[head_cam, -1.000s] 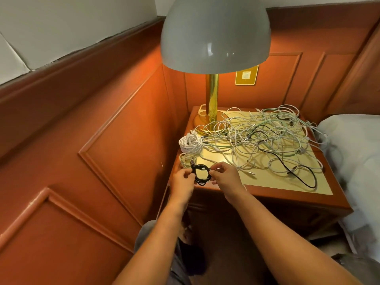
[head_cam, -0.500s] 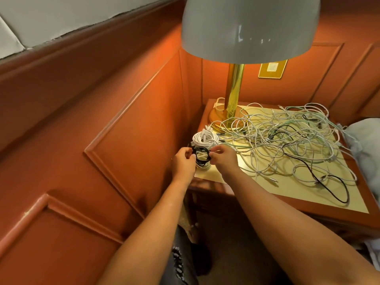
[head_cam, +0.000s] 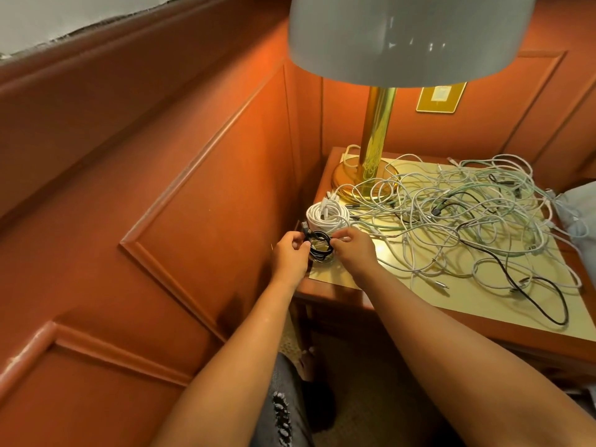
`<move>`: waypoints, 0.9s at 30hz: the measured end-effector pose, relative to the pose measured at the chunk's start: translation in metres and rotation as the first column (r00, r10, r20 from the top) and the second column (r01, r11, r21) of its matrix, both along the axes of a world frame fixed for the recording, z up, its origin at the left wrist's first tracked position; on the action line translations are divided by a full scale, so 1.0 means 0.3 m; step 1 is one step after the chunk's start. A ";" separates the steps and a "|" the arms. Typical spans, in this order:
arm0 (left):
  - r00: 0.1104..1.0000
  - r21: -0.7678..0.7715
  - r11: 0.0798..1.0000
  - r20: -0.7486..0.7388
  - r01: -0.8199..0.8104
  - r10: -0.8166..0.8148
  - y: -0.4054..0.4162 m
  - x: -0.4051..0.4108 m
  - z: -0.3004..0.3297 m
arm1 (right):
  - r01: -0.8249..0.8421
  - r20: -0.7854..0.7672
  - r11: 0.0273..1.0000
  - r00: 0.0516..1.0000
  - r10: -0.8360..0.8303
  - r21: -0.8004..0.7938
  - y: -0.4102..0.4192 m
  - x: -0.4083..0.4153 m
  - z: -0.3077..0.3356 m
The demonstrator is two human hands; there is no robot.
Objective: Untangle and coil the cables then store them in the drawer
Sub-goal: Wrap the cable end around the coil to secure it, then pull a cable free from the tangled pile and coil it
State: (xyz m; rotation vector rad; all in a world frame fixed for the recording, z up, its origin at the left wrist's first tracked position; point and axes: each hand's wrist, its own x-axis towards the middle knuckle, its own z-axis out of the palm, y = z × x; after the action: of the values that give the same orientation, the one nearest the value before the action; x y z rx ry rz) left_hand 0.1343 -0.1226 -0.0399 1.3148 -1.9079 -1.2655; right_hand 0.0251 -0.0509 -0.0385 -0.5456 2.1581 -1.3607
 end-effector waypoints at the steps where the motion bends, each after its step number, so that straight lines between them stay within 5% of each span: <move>1: 1.000 0.017 1.000 -0.013 0.003 -0.002 -0.002 -0.002 0.002 | 0.000 0.002 1.000 1.000 0.000 0.001 0.000 -0.001 -0.001; 11: 0.995 0.149 0.988 -0.099 0.036 -0.021 0.003 0.003 0.020 | -0.027 -0.013 0.999 1.000 0.027 0.019 0.041 0.008 0.022; 19: 0.999 -0.139 0.990 0.048 0.031 -0.025 0.111 0.014 0.114 | 0.008 -0.055 1.000 0.998 -0.009 -0.017 0.168 -0.002 0.100; 27: 0.984 -0.164 0.970 0.044 0.178 -0.173 0.293 -0.096 0.208 | 0.102 -0.180 0.994 0.978 -0.107 -0.040 0.459 -0.099 0.221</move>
State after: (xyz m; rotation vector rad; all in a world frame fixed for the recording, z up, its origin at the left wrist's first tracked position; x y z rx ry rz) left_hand 0.1057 -0.0346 0.0225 1.1057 -2.1399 -1.1433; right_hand -0.0047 0.0869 0.0279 -0.5957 2.3449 -1.4515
